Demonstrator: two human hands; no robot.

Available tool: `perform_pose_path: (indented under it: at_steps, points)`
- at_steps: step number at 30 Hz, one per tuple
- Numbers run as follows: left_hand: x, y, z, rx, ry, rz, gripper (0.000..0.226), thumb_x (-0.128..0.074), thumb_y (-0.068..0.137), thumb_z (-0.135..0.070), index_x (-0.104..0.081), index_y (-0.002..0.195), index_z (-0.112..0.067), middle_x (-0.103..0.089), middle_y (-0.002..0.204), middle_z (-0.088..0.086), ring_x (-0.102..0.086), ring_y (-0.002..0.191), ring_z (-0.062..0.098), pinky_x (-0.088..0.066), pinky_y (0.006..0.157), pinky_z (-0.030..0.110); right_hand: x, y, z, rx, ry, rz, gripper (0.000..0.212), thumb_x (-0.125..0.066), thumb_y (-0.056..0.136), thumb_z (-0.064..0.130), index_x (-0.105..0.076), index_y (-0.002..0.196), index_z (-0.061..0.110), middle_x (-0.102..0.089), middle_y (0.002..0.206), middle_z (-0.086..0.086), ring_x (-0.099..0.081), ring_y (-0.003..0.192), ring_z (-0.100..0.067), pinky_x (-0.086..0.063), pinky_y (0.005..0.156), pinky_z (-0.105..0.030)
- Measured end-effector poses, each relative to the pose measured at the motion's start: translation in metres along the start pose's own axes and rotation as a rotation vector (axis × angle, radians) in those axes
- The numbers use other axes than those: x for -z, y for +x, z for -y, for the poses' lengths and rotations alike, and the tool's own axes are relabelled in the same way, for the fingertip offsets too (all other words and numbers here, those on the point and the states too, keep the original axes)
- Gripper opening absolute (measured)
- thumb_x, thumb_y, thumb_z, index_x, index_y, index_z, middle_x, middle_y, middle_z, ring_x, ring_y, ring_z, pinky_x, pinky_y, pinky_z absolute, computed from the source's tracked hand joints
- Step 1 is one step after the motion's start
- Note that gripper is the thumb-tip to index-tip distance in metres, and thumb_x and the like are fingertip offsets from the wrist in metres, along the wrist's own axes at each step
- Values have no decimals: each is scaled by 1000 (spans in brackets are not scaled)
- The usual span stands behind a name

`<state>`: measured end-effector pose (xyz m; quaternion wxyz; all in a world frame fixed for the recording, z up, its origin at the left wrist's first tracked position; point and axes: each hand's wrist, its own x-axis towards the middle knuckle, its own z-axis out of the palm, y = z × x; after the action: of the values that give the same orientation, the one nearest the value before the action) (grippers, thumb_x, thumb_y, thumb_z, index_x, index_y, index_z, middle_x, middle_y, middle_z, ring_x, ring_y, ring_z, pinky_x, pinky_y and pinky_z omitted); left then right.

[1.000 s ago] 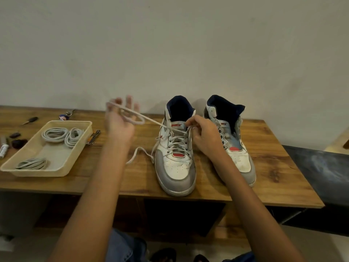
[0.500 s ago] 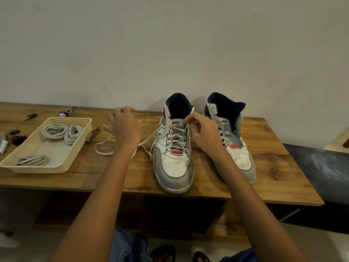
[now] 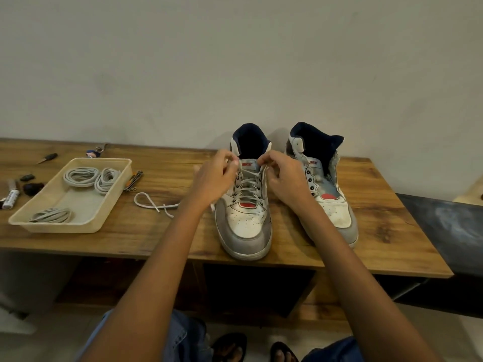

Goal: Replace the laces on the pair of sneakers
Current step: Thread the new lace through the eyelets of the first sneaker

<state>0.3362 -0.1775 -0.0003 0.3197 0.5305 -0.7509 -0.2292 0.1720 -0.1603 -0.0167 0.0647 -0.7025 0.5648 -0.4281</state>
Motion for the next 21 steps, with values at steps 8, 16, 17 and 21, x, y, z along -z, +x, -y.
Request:
perform_pose_path:
  at_steps: [8, 16, 17, 21]
  points:
    - [49, 1, -20, 128, -1575, -44, 17, -42, 95, -6, -59, 99, -10, -65, 74, -1, -63, 64, 10, -54, 59, 20, 10, 2, 41, -26, 222, -90, 16, -50, 96, 18, -61, 106, 10, -66, 86, 4, -65, 82, -10, -55, 74, -30]
    - [31, -3, -42, 27, -1433, 71, 29, -35, 97, 3, -58, 109, -9, -70, 101, 3, -66, 99, 17, -52, 92, 28, 2, -4, 73, -245, 780, 340, 44, -59, 93, 13, -35, 130, 11, -68, 79, -6, -65, 72, -20, -52, 68, -34]
    - [31, -2, -39, 49, -1392, 12, 26, -39, 96, 3, -59, 107, -8, -70, 99, 4, -67, 97, 17, -53, 89, 27, 5, -4, 73, -262, 788, 385, 48, -59, 92, 9, -33, 132, 10, -67, 71, -5, -63, 67, -19, -50, 67, -34]
    - [39, 5, -13, 225, -977, -291, 21, -49, 90, 8, -62, 104, 1, -67, 85, 5, -67, 67, 6, -55, 65, 18, 42, 4, 65, -314, 783, 324, 30, -51, 95, 6, -50, 125, 8, -58, 60, 2, -59, 55, -11, -53, 64, -26]
